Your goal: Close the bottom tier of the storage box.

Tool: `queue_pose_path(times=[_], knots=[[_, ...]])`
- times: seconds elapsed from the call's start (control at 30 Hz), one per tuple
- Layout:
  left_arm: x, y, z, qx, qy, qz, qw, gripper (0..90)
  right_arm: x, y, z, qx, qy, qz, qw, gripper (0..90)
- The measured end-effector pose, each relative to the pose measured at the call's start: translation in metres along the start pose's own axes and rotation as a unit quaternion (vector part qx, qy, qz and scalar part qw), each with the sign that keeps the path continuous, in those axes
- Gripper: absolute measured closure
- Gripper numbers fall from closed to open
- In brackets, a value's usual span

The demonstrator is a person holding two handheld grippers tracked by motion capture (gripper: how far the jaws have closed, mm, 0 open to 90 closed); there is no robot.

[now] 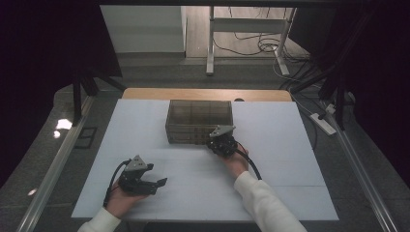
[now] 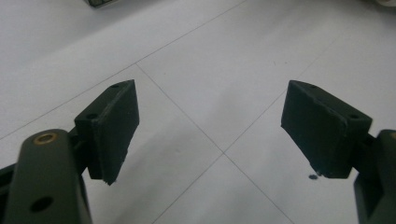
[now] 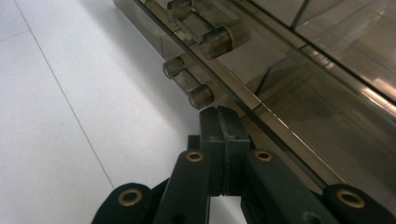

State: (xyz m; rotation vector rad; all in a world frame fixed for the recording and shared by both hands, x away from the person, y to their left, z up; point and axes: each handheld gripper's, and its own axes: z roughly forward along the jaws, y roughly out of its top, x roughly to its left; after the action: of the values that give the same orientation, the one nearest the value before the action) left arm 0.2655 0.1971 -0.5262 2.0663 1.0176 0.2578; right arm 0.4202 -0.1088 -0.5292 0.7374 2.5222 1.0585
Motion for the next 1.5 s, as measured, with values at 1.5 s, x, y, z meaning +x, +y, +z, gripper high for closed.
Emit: queue_pose_path(times=[1.5], knots=[[0.002, -0.001, -0.001, -0.001, 0.000, -0.001, 1.0000, 19.8, 0.004, 0.003, -0.020, -0.025, 0.021, 0.008, 0.9994, 66.0]])
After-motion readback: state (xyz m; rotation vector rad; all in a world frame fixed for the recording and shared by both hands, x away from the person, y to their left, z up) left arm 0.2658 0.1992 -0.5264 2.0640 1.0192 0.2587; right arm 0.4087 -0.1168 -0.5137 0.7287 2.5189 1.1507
